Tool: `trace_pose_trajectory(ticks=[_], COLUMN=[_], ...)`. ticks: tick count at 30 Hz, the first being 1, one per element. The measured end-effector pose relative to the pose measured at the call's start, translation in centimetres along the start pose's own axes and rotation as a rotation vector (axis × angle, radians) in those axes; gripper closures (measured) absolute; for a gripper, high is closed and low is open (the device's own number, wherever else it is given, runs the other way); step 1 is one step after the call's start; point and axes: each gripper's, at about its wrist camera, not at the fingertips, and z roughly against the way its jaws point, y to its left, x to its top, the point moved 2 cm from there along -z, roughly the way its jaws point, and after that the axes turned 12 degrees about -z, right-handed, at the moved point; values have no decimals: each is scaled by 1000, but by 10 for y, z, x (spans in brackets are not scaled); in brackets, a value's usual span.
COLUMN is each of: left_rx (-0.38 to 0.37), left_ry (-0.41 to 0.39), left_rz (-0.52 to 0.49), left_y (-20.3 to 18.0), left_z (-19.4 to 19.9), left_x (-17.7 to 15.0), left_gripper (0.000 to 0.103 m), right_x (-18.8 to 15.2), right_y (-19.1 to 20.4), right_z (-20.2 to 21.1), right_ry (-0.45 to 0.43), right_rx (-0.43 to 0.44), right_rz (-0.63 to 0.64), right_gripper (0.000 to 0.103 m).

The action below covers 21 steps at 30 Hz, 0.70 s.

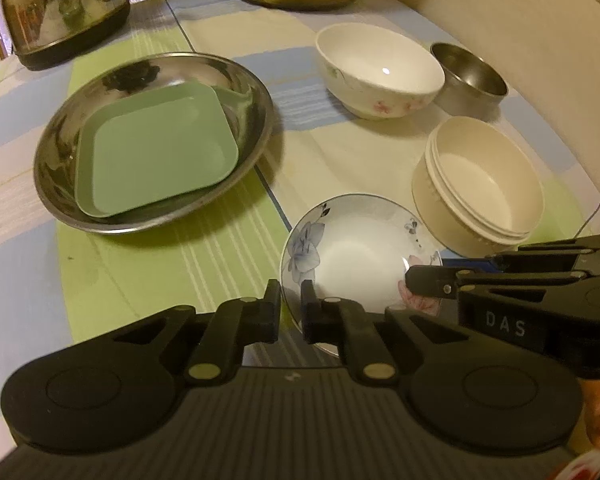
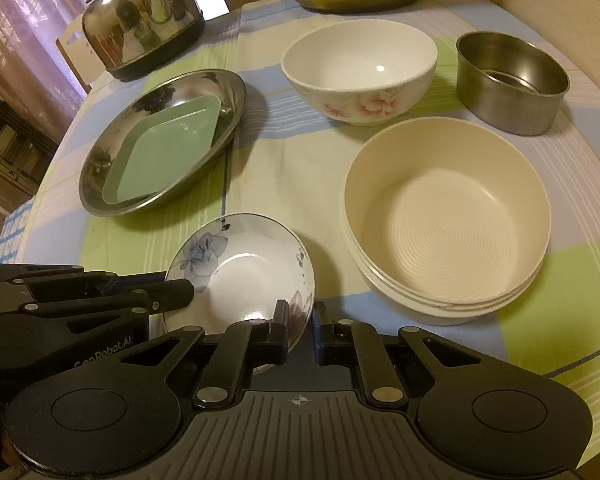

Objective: Organize plates and bowls
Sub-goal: 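Lift the floral saucer and carry it over the steel basin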

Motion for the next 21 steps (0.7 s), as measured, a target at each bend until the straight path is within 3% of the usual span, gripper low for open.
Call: trace_pose_trajectory(ticks=[8,21], left_rx=[27,125], left_ry=[-50,-124], left_rz=[58,155], left_y=[21,90], left_z=[22,32], left_x=[9,38], left_gripper=[95,94], right_x=[18,70], right_y=[21,83], right_z=[8,-14], right_ry=[-17,-62], right_rx=[38,129], right_rz=[41,121], right_gripper=[92,93])
